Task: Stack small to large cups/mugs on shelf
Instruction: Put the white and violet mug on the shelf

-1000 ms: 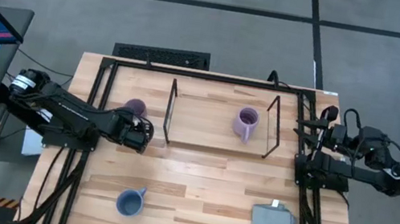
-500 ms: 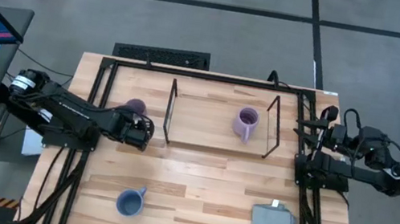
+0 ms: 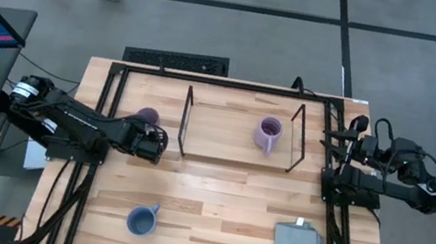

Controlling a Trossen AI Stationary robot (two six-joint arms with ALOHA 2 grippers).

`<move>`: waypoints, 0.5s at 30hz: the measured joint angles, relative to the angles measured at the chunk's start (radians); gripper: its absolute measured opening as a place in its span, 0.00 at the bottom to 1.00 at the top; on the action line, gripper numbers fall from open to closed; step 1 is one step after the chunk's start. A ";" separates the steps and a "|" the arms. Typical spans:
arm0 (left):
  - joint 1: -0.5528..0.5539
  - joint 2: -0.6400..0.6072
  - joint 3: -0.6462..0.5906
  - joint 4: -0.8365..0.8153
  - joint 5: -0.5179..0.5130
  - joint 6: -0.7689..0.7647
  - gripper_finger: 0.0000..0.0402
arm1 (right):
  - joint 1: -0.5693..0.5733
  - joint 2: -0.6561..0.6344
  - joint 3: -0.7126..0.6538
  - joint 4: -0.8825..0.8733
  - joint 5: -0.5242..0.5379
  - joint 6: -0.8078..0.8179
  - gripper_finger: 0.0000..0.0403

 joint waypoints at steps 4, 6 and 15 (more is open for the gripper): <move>0.000 0.000 0.000 0.000 -0.005 0.000 0.35 | 0.000 0.000 0.000 0.000 0.000 0.000 0.38; 0.000 0.000 0.000 0.000 -0.006 0.002 0.31 | 0.000 0.000 0.000 0.000 0.000 0.000 0.39; 0.000 0.000 0.000 -0.003 -0.047 0.031 0.18 | 0.000 0.000 0.000 -0.004 -0.026 -0.001 0.38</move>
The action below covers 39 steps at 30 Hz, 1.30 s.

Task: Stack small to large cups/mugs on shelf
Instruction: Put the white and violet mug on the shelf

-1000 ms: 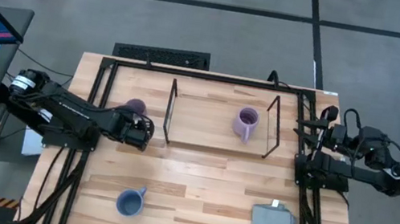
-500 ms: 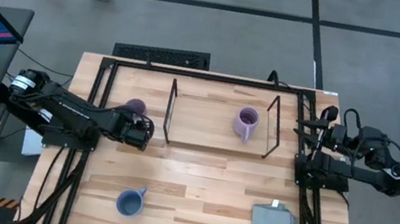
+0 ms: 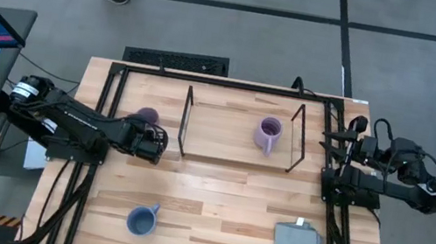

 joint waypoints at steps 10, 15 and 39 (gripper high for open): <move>0.000 0.000 0.000 0.000 -0.001 0.004 0.13 | 0.000 0.000 0.000 0.000 0.000 -0.001 0.38; 0.000 0.000 0.000 0.000 0.001 0.016 0.12 | 0.000 0.000 0.000 0.000 0.000 -0.001 0.38; -0.001 0.000 0.188 -0.171 0.006 0.108 0.12 | 0.000 0.000 0.000 0.000 0.000 -0.001 0.38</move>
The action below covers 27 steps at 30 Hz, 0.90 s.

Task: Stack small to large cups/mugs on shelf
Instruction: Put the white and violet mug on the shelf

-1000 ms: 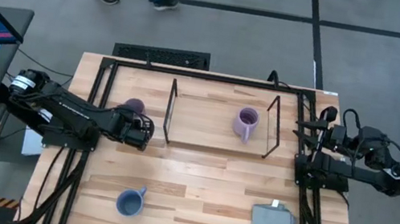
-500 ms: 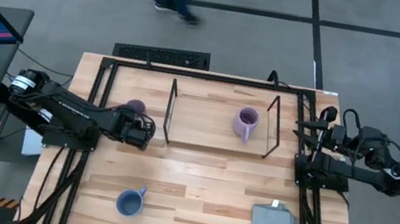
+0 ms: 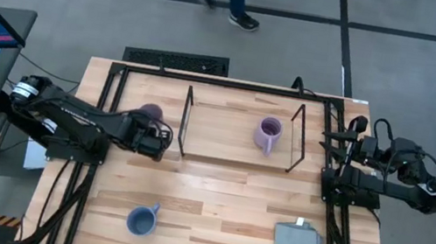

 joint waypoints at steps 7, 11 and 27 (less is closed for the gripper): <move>-0.003 0.000 0.062 -0.076 -0.001 0.000 0.12 | 0.000 0.000 0.000 0.000 0.000 0.000 0.38; -0.015 0.000 0.116 -0.133 -0.013 0.000 0.12 | 0.000 0.000 0.000 0.000 0.000 0.000 0.38; -0.043 0.000 0.397 -0.237 -0.157 0.129 0.12 | 0.000 0.000 0.000 0.000 0.000 0.000 0.38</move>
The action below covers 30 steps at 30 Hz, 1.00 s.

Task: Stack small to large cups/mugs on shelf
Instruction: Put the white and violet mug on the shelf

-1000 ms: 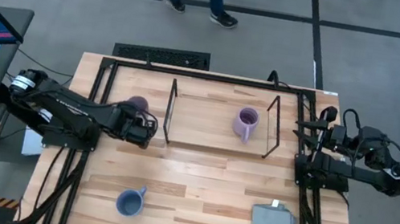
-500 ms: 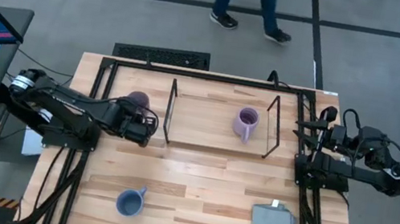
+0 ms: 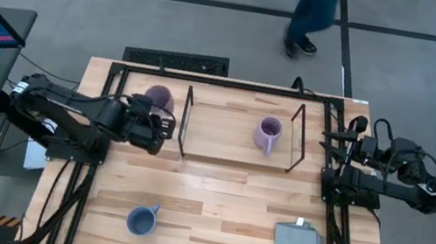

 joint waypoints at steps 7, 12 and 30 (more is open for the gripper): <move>0.001 0.000 0.047 0.078 -0.034 0.113 0.12 | 0.000 0.000 0.000 0.000 0.000 0.000 0.38; 0.021 0.000 0.047 0.189 -0.039 0.217 0.12 | 0.000 0.000 0.000 0.000 0.000 0.000 0.38; 0.092 0.030 0.047 0.502 -0.006 0.532 0.12 | 0.000 0.000 0.000 0.000 0.000 0.000 0.39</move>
